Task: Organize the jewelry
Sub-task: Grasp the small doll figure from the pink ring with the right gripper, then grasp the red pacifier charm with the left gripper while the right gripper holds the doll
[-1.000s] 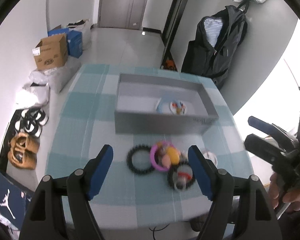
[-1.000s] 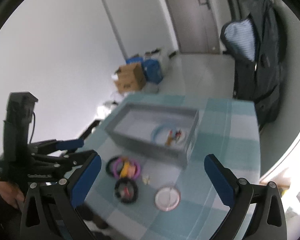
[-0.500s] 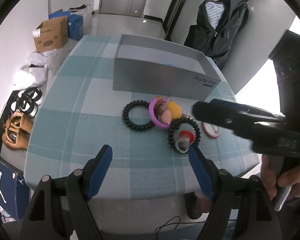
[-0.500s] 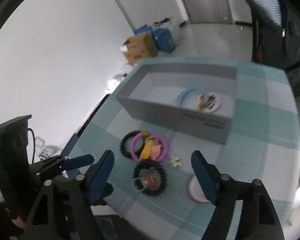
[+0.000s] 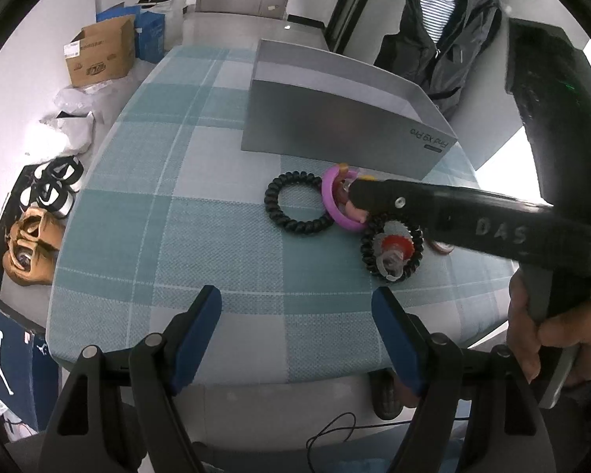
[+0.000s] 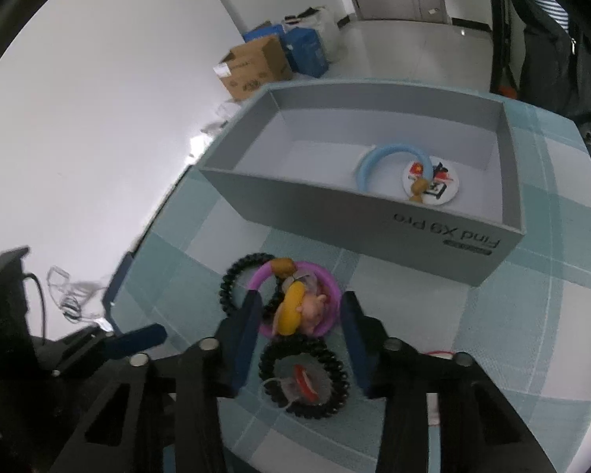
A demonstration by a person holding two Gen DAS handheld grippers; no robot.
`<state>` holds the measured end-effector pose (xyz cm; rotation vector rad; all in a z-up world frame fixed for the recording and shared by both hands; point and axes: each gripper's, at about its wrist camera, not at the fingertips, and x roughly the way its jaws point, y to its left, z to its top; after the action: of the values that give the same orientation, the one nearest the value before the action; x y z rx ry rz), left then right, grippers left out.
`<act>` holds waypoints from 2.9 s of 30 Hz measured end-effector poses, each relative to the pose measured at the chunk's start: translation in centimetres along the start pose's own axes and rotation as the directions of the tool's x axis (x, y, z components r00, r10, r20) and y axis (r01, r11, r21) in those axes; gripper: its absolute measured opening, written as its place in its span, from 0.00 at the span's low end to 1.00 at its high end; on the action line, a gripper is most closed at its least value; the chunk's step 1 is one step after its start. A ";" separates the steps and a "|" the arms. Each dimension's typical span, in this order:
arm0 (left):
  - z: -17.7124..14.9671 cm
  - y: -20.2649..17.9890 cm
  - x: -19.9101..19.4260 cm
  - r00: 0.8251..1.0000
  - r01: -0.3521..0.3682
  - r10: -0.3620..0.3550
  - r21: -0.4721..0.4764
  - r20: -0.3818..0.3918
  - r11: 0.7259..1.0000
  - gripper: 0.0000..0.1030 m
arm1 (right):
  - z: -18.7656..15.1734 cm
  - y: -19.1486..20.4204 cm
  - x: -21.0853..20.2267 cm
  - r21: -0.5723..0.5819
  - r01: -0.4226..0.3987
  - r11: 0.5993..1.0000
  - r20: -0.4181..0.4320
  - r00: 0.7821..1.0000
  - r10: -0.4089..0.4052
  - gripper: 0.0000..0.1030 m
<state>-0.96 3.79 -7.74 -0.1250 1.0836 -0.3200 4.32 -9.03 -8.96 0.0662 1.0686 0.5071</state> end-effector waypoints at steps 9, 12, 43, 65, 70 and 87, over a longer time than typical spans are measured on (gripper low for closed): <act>0.0 0.4 0.3 1.000 0.012 -0.012 -0.013 -0.009 1.000 0.73 | 0.4 0.4 -0.6 -0.033 0.020 0.999 0.030 0.999 -0.019 0.21; 0.1 0.1 0.3 1.000 0.017 -0.017 -0.008 -0.005 1.000 0.73 | 0.6 0.1 -1.5 -0.019 0.005 1.000 0.059 0.998 -0.003 0.21; 1.1 -4.9 2.0 0.999 0.044 -0.045 0.120 0.008 0.992 0.36 | -1.1 -6.0 -8.6 0.134 -0.087 0.987 0.186 0.981 0.061 0.21; 1.6 -5.5 1.2 0.996 0.081 -0.085 0.122 0.023 0.989 0.16 | -1.6 -6.9 -9.7 0.137 -0.094 0.986 0.205 0.977 0.064 0.21; 1.8 -5.4 0.8 0.993 0.104 -0.109 0.110 0.035 0.988 0.15 | -1.5 -6.9 -9.6 0.146 -0.092 0.985 0.201 0.978 0.062 0.21; 1.9 -3.2 1.0 0.979 0.203 -0.203 -0.007 -0.032 0.979 0.14 | -1.0 -5.9 -8.4 0.141 -0.099 0.985 0.181 0.981 0.073 0.21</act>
<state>0.52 0.31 -6.93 -0.2350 1.1059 -0.5056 2.46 -18.00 -4.28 0.2856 0.9322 0.4894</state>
